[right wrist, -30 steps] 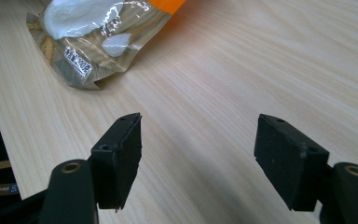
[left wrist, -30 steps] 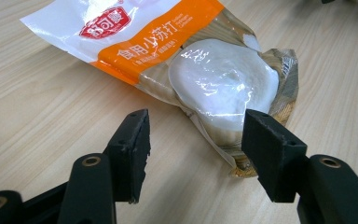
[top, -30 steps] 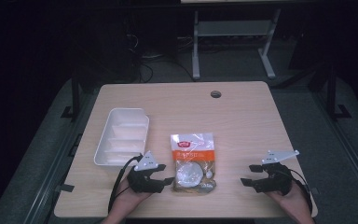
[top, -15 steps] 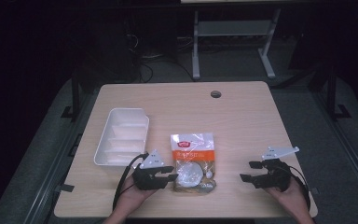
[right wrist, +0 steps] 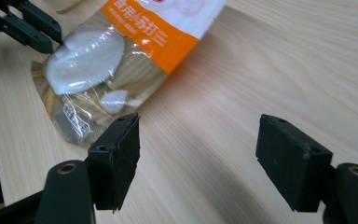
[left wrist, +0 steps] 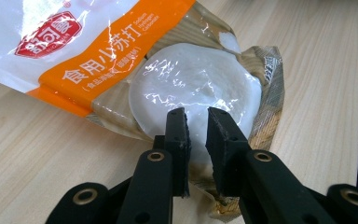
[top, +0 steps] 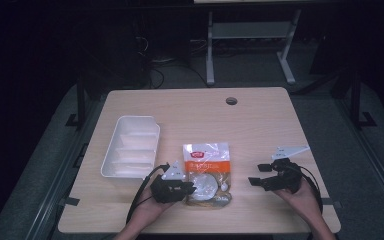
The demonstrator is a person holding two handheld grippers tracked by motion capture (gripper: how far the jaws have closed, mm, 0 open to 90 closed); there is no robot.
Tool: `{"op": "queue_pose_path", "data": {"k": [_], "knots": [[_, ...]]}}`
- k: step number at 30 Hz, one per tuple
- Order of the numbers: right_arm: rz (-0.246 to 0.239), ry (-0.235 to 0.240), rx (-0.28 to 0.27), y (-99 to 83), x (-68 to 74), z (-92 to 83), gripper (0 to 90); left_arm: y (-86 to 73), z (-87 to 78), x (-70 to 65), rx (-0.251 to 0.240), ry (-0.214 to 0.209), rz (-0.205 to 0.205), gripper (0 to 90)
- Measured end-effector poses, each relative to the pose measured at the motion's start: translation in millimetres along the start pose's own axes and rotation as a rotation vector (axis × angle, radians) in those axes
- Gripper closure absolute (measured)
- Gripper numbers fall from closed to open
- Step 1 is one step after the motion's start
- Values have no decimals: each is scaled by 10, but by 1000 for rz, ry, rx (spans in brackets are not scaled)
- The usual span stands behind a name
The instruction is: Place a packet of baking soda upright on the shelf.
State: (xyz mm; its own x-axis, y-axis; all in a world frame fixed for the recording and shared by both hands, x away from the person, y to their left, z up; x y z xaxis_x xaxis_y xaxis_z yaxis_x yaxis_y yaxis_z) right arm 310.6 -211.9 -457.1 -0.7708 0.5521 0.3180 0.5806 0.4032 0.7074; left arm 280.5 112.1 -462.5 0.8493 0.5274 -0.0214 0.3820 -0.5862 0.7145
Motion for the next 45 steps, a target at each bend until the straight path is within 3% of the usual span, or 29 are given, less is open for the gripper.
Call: {"op": "queue_pose_path", "data": {"k": [7, 15, 20, 24, 27, 29, 36, 41, 45], "knots": [[-15, 21, 39, 295, -37, 173, 296, -10, 28, 7, -4, 2, -14, 811], [31, 56, 91, 504, -159, 424, 298, -15, 33, 18, -6, -9, -25, 818], [66, 110, 111, 579, -203, 587, 320, -13, 32, 5, -6, 1, -11, 821], [57, 141, 179, 652, -205, 768, 402, -13, 34, 2, -9, 1, -14, 822], [54, 165, 177, 661, -196, 828, 446, -14, 33, 0, -9, 3, -10, 822], [68, 184, 192, 649, -207, 899, 548, -15, 32, 0, -8, 5, -2, 822], [103, 257, 122, 659, -252, 845, 874, -16, 32, -3, -9, 8, 1, 821], [73, 311, 97, 708, -145, 764, 897, -18, 33, -8, -10, 9, -3, 821], [50, 321, 100, 718, -94, 765, 896, -20, 34, -8, -11, 10, -5, 821]]}}
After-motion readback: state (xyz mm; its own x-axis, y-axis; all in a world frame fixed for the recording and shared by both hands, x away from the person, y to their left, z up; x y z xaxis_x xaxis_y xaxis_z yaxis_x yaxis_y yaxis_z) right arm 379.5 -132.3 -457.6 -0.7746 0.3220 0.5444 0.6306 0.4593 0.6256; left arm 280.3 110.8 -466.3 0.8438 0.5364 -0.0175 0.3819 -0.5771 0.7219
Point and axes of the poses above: each handheld gripper's, and its own axes: z roughly forward along the jaws, y roughly out of its top, x roughly to its left, the point moved 3 cm from there along z, roughly forward along the jaws, and after that the axes turned 6 degrees about y, right-handed, at the moved point
